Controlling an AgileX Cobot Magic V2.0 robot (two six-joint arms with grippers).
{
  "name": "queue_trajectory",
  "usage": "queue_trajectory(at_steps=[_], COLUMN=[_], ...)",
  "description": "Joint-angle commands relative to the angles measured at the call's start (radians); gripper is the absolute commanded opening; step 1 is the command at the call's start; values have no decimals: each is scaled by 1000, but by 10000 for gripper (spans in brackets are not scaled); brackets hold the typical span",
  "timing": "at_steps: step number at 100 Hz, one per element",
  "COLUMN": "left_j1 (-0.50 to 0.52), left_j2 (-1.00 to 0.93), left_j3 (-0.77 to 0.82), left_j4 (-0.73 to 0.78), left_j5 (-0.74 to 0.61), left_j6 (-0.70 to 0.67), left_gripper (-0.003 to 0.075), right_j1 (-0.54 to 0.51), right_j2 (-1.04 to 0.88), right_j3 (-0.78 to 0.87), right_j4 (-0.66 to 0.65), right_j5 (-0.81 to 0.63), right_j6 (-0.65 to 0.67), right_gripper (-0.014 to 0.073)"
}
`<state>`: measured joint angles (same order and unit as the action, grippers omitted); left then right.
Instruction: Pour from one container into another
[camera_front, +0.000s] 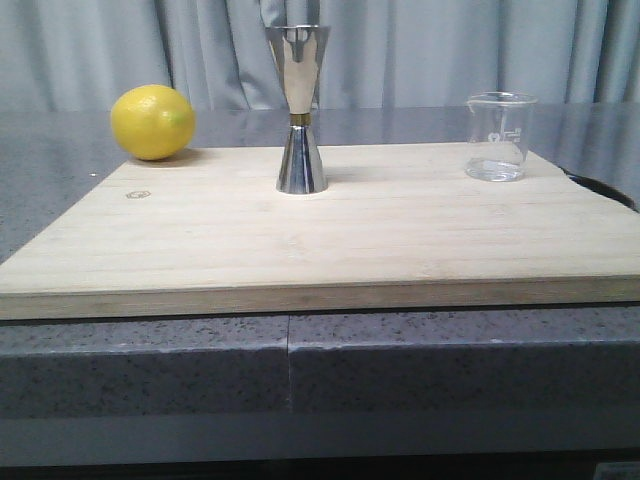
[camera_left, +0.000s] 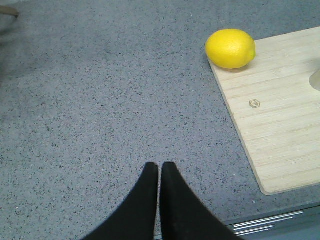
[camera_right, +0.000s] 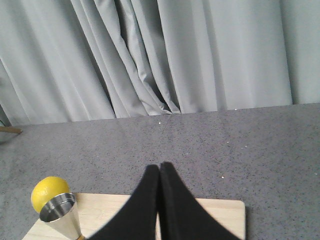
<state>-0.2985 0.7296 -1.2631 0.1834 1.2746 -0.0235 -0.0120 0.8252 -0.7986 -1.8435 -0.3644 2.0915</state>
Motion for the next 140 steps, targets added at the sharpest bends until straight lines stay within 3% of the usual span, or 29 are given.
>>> queue_trajectory(at_steps=[1,20,42,49,63,78,99,118,140], left_j1=[1,17,169,222,293,333,360,360,360], left_j2=[9,-24,-246,-328,-478,-594,-668,-690,-696], left_j3=[-29,24,408,554,815,1036,1208,1290,1288], left_j4=[8,-5,-82,-102,-104,-130,-144,-144,-144], left_j5=[-33,-96,-826,-977,-1145,-1275,-1357,-1475,-1458], left_j6=[-9,4,4,4,4,4,4,2,2], left_gripper=[-21,-21,-21,-20,-21,-21,-21,-21,-21], right_j1=[-4,-4,-4,-4,-4,-4,-4,-4,-4], right_j2=[-8,-8,-8,-8,-8,-8,-8,-8,-8], right_j3=[-25,-25,-25,-25,-25,-25,-25,-25,-25], right_j4=[-23,-23,-23,-23,-23,-23,-23,-23,-23], right_j5=[39,39,39,39,39,39,39,39,39], right_j6=[0,0,0,0,0,0,0,0,0], right_gripper=[-65,-65,-65,-65,-65,-65,-65,-65,-65])
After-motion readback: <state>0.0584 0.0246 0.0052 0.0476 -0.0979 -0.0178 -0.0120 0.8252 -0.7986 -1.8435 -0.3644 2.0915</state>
